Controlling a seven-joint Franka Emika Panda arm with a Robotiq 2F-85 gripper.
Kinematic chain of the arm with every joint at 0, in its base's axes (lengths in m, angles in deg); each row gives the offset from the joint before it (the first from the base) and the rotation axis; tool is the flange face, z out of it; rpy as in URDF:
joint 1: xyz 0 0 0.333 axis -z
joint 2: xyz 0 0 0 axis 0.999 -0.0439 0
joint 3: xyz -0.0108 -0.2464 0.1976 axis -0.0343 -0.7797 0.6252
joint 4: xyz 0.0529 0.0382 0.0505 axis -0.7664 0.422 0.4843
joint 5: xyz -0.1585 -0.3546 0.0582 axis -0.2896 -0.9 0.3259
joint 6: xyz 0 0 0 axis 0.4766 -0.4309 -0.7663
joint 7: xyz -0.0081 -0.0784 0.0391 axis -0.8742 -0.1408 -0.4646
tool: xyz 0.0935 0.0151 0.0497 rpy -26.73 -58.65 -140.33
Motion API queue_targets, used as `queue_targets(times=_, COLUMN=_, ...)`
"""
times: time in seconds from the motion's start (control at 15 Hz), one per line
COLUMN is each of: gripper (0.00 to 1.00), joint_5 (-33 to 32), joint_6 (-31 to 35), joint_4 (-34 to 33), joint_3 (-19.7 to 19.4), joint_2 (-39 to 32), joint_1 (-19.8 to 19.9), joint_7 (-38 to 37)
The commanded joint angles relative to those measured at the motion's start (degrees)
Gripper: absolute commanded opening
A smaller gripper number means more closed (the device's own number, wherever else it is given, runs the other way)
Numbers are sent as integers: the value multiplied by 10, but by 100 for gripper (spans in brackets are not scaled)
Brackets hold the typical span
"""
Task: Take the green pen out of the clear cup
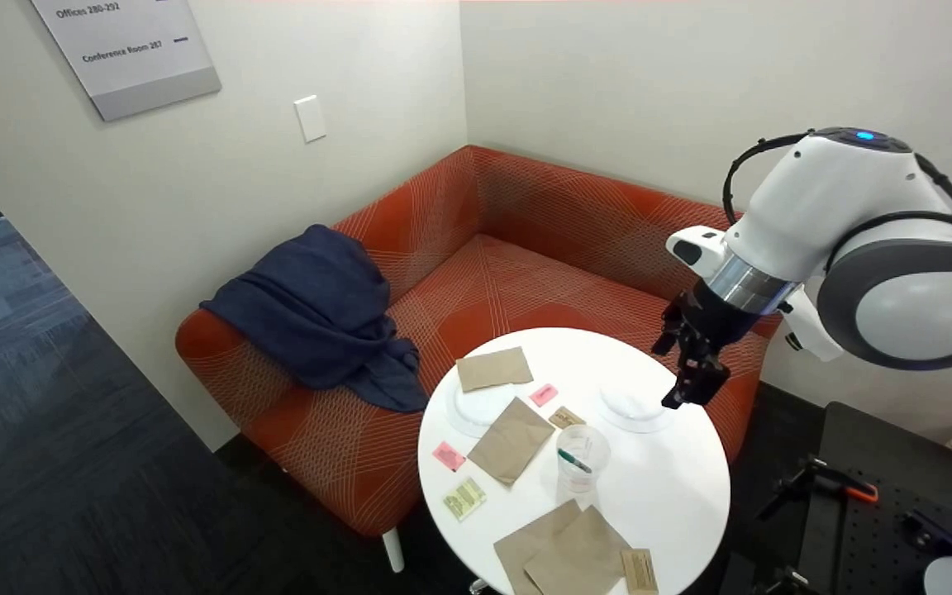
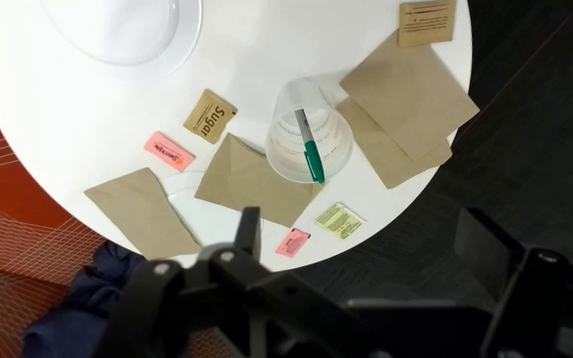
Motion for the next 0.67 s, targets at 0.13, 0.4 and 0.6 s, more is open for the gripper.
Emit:
queue_targets(times=0.13, gripper=100, joint_5=22, joint_6=20, joint_4=-43, joint_3=-4, joint_2=-79, joint_1=-14, joint_7=64)
queue_targets(times=0.4, gripper=100, joint_5=15, joint_6=39, joint_4=-70, joint_3=17, joint_2=-132, joint_1=-4, joint_7=76)
queue_targets(times=0.6, gripper=89, joint_5=18, joint_6=52, joint_4=-92, joint_3=34, joint_2=-172, joint_1=2, joint_7=86)
